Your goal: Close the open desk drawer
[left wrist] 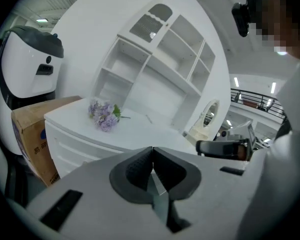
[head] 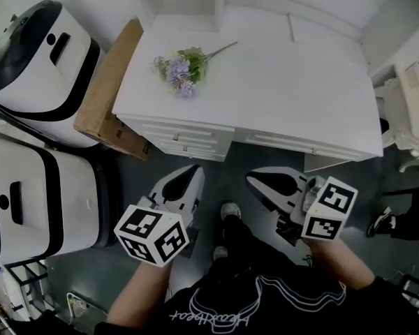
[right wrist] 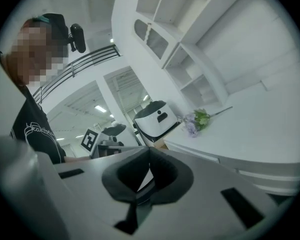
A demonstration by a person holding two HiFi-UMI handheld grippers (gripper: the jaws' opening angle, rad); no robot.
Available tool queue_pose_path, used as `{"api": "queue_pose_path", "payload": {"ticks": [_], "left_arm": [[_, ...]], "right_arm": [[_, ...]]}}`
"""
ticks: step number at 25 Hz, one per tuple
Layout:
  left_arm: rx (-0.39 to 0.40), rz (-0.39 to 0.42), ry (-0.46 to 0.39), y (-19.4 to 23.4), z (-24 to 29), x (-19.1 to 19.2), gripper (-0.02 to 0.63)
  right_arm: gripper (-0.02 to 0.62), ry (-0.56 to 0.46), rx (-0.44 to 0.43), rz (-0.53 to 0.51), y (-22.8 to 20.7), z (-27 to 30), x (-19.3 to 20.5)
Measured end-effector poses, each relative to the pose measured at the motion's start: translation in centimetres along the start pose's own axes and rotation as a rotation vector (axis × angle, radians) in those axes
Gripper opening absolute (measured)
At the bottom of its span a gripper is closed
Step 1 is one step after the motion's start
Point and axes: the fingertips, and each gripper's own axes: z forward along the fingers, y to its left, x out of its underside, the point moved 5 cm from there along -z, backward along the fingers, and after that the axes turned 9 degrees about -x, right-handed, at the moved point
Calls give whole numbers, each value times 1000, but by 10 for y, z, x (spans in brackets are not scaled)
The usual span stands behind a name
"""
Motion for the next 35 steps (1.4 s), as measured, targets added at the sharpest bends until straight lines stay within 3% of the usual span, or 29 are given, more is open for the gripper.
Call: {"api": "queue_pose_path", "payload": {"ticks": [6, 11, 13, 19, 35], "left_arm": [[97, 38, -106, -55, -80, -25, 5], [110, 149, -180, -83, -121, -32, 5], [115, 155, -185, -88, -129, -31, 5], [103, 135, -197, -90, -139, -32, 5], [73, 139, -173, -91, -137, -26, 5]], "right_arm": [[6, -61, -36, -123, 69, -3, -24], [6, -92, -39, -188, 111, -11, -28], [6, -92, -37, -208, 121, -13, -26], [6, -100, -30, -251, 133, -19, -28], [6, -91, -44, -217, 129, -16, -23]]}}
